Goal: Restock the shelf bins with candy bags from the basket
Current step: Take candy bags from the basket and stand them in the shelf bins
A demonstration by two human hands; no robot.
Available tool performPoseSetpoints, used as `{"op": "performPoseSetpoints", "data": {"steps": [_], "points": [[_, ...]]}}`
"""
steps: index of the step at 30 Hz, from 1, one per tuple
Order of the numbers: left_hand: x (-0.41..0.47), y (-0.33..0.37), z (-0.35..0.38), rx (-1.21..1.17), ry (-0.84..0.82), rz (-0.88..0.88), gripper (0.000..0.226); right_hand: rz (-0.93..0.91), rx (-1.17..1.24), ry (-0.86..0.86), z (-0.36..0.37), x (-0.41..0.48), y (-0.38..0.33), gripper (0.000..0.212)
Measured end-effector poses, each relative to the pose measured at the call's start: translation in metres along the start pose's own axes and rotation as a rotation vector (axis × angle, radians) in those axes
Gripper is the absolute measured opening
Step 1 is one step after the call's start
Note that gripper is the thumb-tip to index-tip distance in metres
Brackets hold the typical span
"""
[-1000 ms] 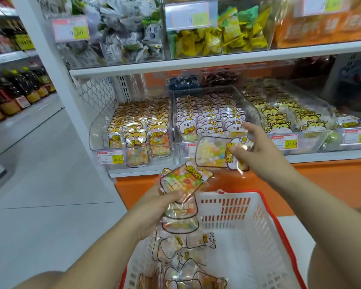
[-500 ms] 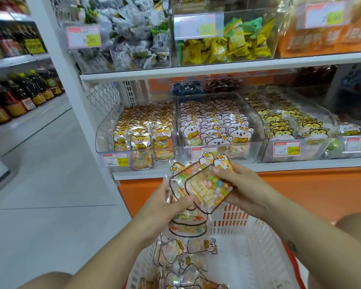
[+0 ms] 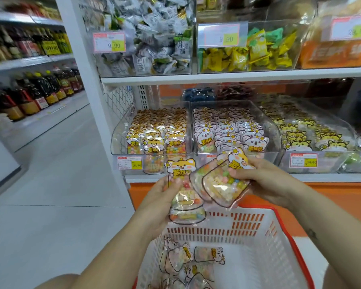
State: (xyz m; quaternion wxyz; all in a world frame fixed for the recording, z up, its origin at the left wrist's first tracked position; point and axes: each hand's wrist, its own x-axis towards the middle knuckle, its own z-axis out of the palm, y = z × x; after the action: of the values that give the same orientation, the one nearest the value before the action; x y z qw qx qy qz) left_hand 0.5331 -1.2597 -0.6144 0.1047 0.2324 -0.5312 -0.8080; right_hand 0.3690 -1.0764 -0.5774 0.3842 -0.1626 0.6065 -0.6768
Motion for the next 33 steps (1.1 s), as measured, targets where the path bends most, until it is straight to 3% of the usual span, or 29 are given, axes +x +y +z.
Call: {"op": "performPoseSetpoints", "data": {"steps": [2,4,7,8,9,11,12,15,17,19,21,26,28,31,33], "points": [[-0.001,0.002,-0.004,0.008,-0.033,0.010,0.036,0.019,-0.153,-0.124,0.009,-0.001,-0.007,0.056],[-0.002,0.002,-0.003,0.025,-0.040,-0.013,0.059,0.012,-0.297,-0.147,0.024,0.002,-0.011,0.059],[-0.005,0.000,0.004,0.105,-0.094,0.033,0.078,-0.130,-0.582,0.029,0.052,0.010,-0.017,0.071],[-0.007,0.000,0.006,0.142,-0.111,0.063,0.079,-0.186,-0.667,0.076,0.061,0.012,-0.020,0.074],[-0.009,0.002,0.007,0.157,-0.106,0.102,0.063,-0.238,-0.697,0.119,0.069,0.013,-0.021,0.078],[-0.011,0.010,0.004,0.199,-0.054,0.198,0.029,-0.275,-0.621,0.170,0.084,0.013,-0.024,0.085],[-0.013,0.017,0.005,0.236,-0.027,0.256,0.025,-0.245,-0.519,0.147,0.088,0.014,-0.026,0.080],[-0.008,0.040,-0.003,0.333,0.061,0.422,0.037,-0.104,-0.148,-0.097,0.100,0.021,-0.038,0.029],[0.003,0.059,-0.009,0.384,0.062,0.492,0.052,-0.155,-0.118,-0.132,0.105,0.034,-0.049,0.037],[0.019,0.079,-0.017,0.468,0.102,0.558,0.063,-0.319,-0.195,-0.075,0.112,0.050,-0.061,0.049],[0.041,0.097,-0.026,0.536,0.138,0.584,0.058,-0.465,-0.308,-0.017,0.119,0.069,-0.071,0.053],[0.097,0.117,-0.041,0.627,0.132,0.554,0.042,-0.596,-0.509,0.108,0.121,0.119,-0.076,0.059],[0.119,0.111,-0.045,0.683,0.088,0.470,0.040,-0.567,-0.633,0.146,0.117,0.136,-0.071,0.064],[0.156,0.090,-0.058,0.804,0.006,0.330,0.060,-0.491,-0.878,0.192,0.109,0.155,-0.061,0.069],[0.160,0.094,-0.058,0.936,-0.038,0.272,0.047,-0.503,-1.076,0.194,0.109,0.161,-0.058,0.067]]}}
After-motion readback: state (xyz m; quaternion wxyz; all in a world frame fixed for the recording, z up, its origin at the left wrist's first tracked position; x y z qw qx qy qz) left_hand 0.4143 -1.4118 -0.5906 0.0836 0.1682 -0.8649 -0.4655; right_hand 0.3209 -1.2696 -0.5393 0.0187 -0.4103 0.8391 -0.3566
